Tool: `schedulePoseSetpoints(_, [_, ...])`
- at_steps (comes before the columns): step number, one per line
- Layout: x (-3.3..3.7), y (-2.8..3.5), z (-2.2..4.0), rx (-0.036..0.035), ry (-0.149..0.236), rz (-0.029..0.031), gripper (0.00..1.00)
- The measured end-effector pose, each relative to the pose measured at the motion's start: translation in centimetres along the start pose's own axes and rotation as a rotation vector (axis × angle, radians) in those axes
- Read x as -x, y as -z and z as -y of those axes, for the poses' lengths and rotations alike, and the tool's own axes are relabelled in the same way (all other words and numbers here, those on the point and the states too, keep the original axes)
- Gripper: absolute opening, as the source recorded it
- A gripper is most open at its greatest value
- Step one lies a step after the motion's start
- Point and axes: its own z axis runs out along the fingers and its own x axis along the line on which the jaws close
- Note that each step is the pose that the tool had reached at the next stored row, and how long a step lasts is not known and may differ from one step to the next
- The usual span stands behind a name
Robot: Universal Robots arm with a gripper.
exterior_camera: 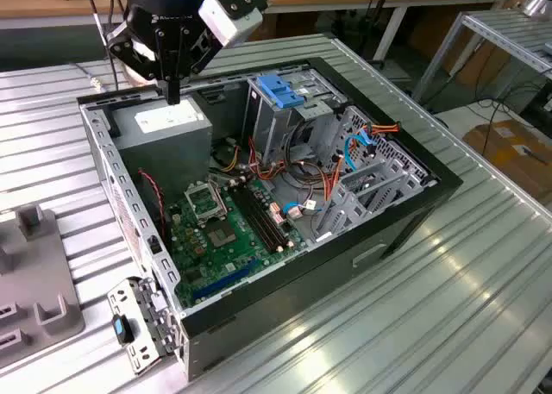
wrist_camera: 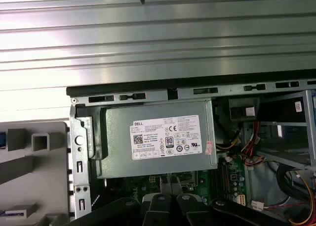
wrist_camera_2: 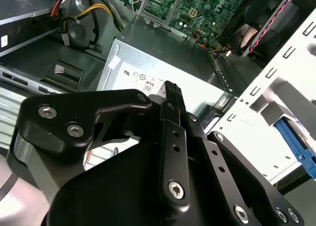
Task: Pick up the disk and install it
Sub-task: 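Reach for the disk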
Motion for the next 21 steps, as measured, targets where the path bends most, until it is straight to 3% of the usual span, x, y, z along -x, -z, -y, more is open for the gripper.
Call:
schedulePoseSetpoints(12, [0.0,0.0,0.0,0.0,0.0,0.0,0.11])
schedulePoseSetpoints(21, [-0.63,0.01,0.05,0.0,0.0,0.0,0.11])
